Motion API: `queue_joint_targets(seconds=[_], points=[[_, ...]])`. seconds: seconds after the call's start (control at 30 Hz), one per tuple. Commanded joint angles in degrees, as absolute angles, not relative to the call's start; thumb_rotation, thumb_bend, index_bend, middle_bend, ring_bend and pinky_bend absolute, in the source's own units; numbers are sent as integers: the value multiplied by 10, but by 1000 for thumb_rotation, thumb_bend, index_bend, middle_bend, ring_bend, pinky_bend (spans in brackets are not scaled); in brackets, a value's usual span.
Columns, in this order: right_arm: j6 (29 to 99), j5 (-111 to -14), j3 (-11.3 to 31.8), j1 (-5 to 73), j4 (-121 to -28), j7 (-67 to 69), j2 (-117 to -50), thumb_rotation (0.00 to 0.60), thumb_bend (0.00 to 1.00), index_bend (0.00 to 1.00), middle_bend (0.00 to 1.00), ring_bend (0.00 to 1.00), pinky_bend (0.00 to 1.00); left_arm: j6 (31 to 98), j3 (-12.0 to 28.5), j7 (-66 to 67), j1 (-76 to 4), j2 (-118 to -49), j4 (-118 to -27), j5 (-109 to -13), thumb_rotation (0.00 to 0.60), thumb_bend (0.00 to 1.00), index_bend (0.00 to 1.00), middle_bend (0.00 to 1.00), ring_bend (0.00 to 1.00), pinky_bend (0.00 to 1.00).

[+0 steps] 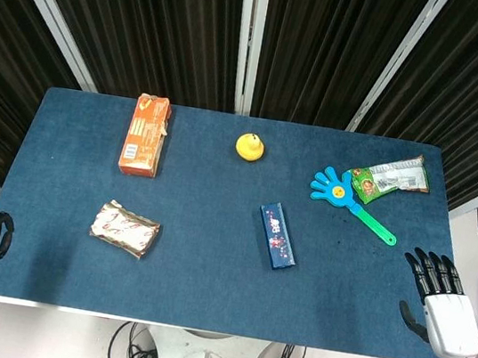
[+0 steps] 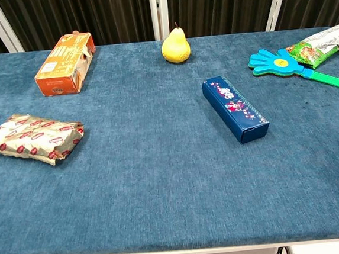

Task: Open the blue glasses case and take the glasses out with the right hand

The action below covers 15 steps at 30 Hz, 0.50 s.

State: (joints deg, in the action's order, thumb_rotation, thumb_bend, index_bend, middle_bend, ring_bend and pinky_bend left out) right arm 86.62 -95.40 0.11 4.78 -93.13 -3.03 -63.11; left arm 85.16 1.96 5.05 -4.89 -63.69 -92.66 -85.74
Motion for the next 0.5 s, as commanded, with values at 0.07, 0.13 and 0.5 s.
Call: queue_joint_targets(seconds=[0.07,0.13,0.5], points=[[866,-954,1,48,-932,-31,-631,600,308,0,39,0,0,852,19,50,-49,-637,-927,-858,600,358,698,710,554,574],[867,-955,1,48,-932,-32,-631,600,308,0,39,0,0,852,19,50,-48,-637,-927,-858,600,358,698,710,554,574],[835,-945,19,77,-953,-45,-624,600,310,0,43,0,0,852,20,53,-49,-637,-927,-857,600,358,698,710,554,574]])
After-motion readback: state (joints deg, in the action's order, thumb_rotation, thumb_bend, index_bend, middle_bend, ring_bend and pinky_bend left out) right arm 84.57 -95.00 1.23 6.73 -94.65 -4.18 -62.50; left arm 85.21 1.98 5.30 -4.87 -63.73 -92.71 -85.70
